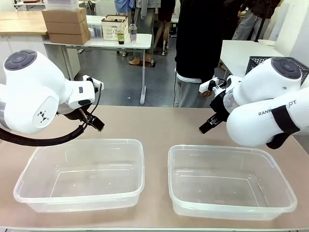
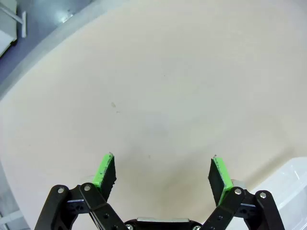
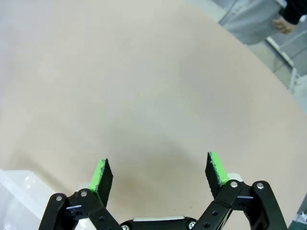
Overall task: Sort the waste into each basket.
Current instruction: Pick up the Organizing box on the left side of the table and lift it.
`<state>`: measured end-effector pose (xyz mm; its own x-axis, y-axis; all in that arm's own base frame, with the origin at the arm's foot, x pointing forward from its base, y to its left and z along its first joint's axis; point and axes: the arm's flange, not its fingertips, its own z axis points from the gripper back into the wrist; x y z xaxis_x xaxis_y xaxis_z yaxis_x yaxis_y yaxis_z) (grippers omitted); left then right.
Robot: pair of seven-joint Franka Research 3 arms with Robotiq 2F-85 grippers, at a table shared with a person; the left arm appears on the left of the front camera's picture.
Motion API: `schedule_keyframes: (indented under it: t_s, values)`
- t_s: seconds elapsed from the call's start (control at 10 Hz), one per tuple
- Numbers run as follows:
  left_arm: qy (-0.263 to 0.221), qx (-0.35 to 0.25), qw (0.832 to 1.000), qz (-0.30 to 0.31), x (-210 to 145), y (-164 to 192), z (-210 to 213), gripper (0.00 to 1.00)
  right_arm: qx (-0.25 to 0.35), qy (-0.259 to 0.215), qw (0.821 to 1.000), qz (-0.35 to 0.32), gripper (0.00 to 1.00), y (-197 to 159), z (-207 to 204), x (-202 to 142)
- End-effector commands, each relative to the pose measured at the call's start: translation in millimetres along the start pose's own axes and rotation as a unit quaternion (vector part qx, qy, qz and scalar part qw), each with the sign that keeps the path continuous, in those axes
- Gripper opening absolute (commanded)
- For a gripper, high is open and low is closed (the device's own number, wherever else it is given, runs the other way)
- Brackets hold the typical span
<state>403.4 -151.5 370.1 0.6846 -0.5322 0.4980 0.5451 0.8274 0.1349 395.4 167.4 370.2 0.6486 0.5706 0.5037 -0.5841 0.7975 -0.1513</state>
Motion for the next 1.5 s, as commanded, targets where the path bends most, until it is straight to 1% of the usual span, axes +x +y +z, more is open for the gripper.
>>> schedule_keyframes:
  t_s: [0.0,0.1,0.2,0.3,0.4,0.5,0.6,0.7,1.4]
  values:
    - [0.039,0.011,0.999,-0.026,10.6,-0.9,25.1,1.00,0.065,-0.023,0.998,-0.011,1.00,-13.6,38.1,2.5]
    - [0.053,0.040,0.998,-0.012,39.1,-0.4,74.1,1.00,0.075,-0.044,0.995,-0.042,1.00,-24.2,85.8,-2.0]
    - [0.105,0.064,0.992,-0.001,54.7,9.0,112.3,1.00,0.079,-0.054,0.994,-0.059,1.00,-27.0,125.2,-11.0]
    - [0.124,0.059,0.990,-0.018,67.8,28.8,150.2,1.00,0.107,-0.036,0.992,-0.061,1.00,-22.1,160.4,-25.0]
    - [0.144,0.056,0.988,-0.024,72.8,44.4,178.2,1.00,0.077,-0.002,0.996,-0.046,1.00,-11.3,181.8,-40.9]
    - [0.162,0.062,0.985,-0.020,74.0,59.5,184.4,1.00,0.042,0.013,0.999,-0.025,1.00,3.4,185.7,-58.2]
    - [0.128,0.041,0.991,0.012,67.8,64.5,168.1,1.00,-0.041,0.032,0.998,-0.043,1.00,13.0,176.3,-63.4]
    - [0.132,0.067,0.989,-0.006,63.0,43.3,191.9,1.00,0.079,-0.016,0.996,-0.043,1.00,-22.8,183.7,-8.9]
    - [0.132,0.067,0.989,-0.006,63.0,43.3,191.9,1.00,0.079,-0.016,0.996,-0.043,1.00,-22.8,183.7,-8.9]
